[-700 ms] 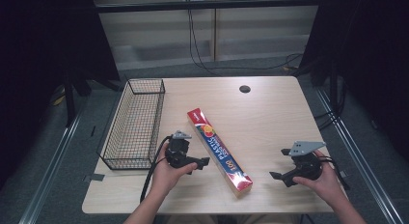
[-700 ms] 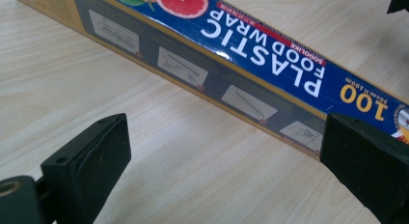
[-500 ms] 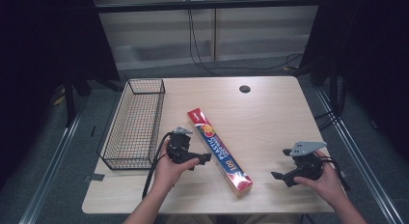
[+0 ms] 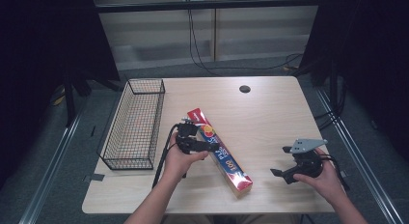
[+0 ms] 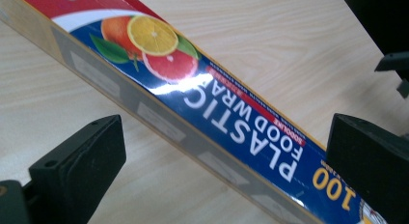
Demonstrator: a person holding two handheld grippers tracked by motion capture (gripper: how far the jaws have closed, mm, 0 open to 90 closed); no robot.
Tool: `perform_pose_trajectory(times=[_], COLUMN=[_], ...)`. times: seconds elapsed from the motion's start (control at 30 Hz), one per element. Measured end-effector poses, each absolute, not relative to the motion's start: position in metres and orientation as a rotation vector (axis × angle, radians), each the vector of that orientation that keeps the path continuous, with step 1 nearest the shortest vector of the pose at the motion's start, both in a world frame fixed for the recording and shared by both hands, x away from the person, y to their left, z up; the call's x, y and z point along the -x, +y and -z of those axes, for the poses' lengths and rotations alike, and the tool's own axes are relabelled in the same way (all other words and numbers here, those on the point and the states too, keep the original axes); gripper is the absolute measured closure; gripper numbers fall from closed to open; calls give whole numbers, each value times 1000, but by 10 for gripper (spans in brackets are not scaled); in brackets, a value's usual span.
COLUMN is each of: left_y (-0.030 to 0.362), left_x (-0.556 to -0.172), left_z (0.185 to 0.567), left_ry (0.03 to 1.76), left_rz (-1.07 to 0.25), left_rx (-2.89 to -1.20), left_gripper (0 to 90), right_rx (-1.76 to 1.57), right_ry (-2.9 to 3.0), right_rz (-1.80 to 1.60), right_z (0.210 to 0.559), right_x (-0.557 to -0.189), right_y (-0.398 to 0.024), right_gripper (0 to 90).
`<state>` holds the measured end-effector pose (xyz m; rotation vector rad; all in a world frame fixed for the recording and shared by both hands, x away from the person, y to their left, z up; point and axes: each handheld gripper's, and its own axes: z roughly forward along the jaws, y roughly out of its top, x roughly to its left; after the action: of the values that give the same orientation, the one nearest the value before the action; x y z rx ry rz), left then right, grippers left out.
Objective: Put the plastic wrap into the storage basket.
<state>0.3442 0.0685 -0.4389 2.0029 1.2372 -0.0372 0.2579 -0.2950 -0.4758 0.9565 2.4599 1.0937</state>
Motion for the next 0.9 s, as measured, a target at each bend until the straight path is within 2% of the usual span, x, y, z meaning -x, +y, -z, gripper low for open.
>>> perform_pose_trajectory(times=[0.53,0.7,0.9], left_y=[49,41,30], left_x=[-365,-368,-368], left_z=[445,445,450], left_ry=[1401,1427,1447], left_rz=[-24,-6,-12], left_rx=[-2049,-2021,-2067], left_gripper=[9,8,5], right_rx=[-968,-970,-972], right_ry=[2439,2438,2425], right_rz=[-1117,-1123,-1139], right_z=[474,474,473], right_x=[-259,-259,-259], right_y=[-297,-297,-298], right_gripper=[41,42,42])
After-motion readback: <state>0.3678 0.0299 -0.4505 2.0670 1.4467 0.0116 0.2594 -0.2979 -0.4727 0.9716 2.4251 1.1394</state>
